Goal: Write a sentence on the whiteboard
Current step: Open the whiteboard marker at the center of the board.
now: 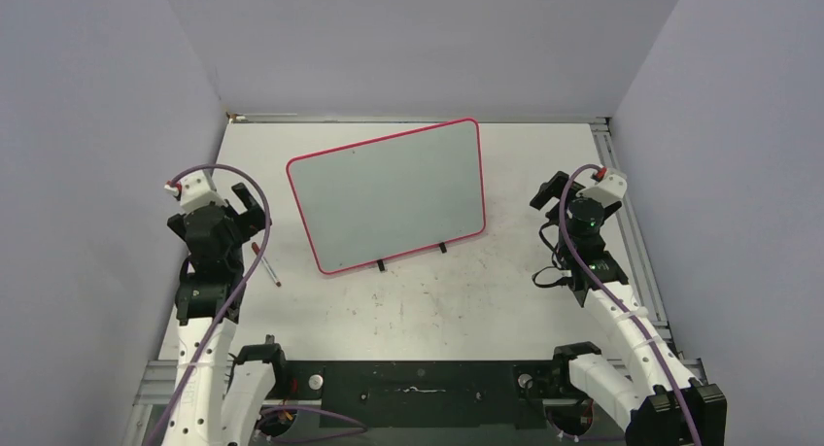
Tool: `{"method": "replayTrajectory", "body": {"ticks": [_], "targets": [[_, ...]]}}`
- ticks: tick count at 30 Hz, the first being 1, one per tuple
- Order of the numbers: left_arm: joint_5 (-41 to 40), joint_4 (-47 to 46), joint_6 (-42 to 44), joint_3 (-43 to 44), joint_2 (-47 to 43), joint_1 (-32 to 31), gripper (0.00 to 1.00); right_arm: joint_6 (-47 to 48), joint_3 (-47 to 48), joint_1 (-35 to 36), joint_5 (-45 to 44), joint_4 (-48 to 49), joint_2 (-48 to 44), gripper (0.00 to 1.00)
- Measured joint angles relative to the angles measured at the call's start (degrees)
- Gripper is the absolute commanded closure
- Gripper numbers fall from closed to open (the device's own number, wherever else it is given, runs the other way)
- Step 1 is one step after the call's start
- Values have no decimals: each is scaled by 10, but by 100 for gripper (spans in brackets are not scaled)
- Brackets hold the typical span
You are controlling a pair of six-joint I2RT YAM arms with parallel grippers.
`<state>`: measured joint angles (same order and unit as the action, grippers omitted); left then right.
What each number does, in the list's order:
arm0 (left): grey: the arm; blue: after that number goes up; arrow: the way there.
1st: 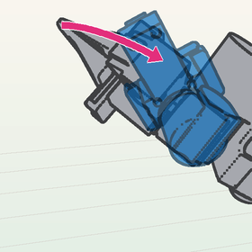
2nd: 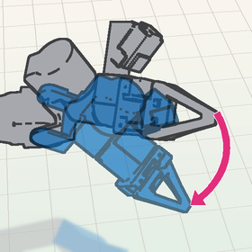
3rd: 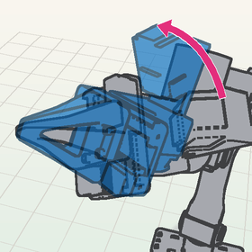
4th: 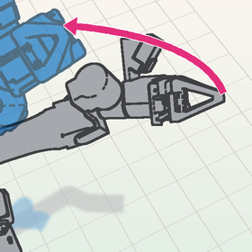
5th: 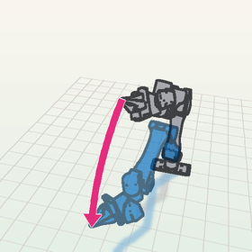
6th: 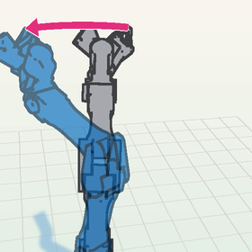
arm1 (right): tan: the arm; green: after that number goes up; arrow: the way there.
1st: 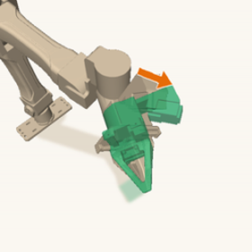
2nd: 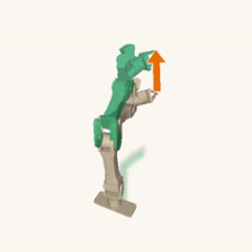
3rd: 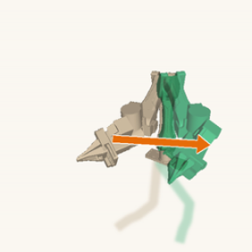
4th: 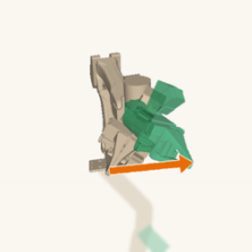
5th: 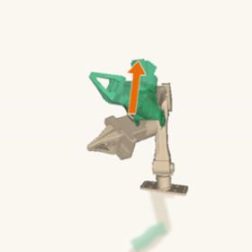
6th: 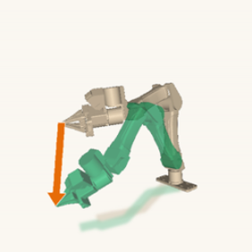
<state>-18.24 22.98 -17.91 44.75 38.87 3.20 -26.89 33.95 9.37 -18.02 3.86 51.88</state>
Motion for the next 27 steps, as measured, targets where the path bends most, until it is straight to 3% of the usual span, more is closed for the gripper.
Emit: {"method": "replayTrajectory", "body": {"ticks": [13, 19, 24, 27], "targets": [[-19, 24, -19, 14, 80, 2, 4, -6, -2, 0, 9, 5, -17, 10], [28, 46, -12, 27, 237, 21, 4, -1, -2, 0, 62, 9, -19, 10], [84, 57, -16, 32, 336, 78, 0, 7, -3, 0, 116, 14, -19, 10], [97, 60, -21, 41, 374, 101, 9, 7, -3, 0, 134, 17, -19, 10]]}}
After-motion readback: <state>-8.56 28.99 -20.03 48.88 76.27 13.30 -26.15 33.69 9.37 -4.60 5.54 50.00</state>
